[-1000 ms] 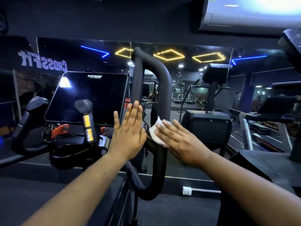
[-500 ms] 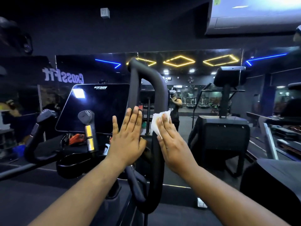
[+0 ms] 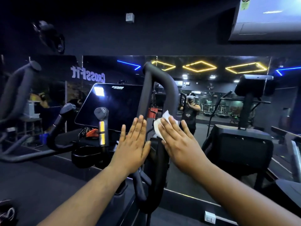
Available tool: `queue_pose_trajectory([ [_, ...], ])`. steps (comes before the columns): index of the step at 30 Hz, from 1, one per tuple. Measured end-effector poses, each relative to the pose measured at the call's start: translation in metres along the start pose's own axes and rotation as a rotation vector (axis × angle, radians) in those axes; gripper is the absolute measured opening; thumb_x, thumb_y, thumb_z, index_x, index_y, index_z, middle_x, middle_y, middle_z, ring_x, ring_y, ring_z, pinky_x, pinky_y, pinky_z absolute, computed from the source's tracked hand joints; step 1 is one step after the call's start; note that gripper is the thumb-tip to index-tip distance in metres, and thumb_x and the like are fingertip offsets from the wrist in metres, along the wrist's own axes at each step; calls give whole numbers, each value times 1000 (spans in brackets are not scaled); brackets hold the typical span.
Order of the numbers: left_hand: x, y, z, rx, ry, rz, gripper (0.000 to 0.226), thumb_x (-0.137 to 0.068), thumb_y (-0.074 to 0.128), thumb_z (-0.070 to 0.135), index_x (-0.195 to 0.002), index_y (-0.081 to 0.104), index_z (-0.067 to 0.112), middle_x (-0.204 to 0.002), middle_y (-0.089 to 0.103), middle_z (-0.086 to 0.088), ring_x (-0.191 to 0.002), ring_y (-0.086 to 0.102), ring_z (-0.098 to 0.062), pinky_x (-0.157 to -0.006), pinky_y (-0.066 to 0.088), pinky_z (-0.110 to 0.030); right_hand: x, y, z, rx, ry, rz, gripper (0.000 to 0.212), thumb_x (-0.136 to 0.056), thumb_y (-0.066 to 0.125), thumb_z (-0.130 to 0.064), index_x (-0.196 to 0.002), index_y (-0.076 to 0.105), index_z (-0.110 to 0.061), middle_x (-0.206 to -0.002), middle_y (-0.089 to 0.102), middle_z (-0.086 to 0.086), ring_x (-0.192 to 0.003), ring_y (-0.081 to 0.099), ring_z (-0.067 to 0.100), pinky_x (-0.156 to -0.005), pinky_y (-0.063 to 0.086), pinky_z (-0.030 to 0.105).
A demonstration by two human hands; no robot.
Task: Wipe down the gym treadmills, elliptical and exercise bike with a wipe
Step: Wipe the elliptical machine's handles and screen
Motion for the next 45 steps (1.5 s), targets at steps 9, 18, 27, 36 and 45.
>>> queue_pose_trajectory([
  [9, -10, -14, -22, -64, 28, -129, 95, -94, 3, 80, -160, -18, 16, -167, -27, 2, -155, -21, -13, -122, -9, -54, -100, -72, 28, -97, -31, 45, 54, -110, 30, -32, -161, 19, -15, -167, 6, 1, -155, -5, 16, -128, 0, 41],
  [18, -13, -12, -30, 31, 108, -41, 104, -93, 22, 84, -163, 9, 8, -172, 1, -7, -158, 2, -18, -117, 10, -59, -175, -45, 26, 210, 100, -182, 57, -110, 18, -36, -162, 8, -15, -170, 5, 4, -157, -4, 20, -122, -11, 44],
  [27, -18, 2, -48, 157, 72, -104, 133, -73, 21, 101, -161, -11, 6, -170, -14, -10, -157, -11, -21, -120, 0, -59, -148, -29, 9, 91, 39, -243, 58, -110, 30, -31, -162, 11, -13, -169, 1, 8, -156, -2, 23, -127, -2, 38],
  [36, -26, -6, -57, 233, -18, -191, 156, -47, 17, 110, -151, -36, 6, -159, -43, -7, -149, -37, -20, -123, -6, -63, -139, -4, -41, 121, -122, -311, 54, -108, 29, -35, -157, 34, -12, -166, 25, 6, -156, 5, 22, -124, -9, 33],
  [45, -22, -13, -56, 269, 33, -164, 154, -53, 35, 103, -146, -43, 8, -157, -46, -9, -149, -36, -23, -123, -11, -61, -96, -8, -41, 60, -52, -335, 63, -104, 20, -40, -160, 20, -10, -167, 12, 9, -154, -3, 23, -126, -3, 33],
])
Point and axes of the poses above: each hand's wrist, its own x-axis away from the middle knuckle, its own y-axis out of the palm, z = x × y, the point moved 7 cm from there along -x, towards the middle knuckle
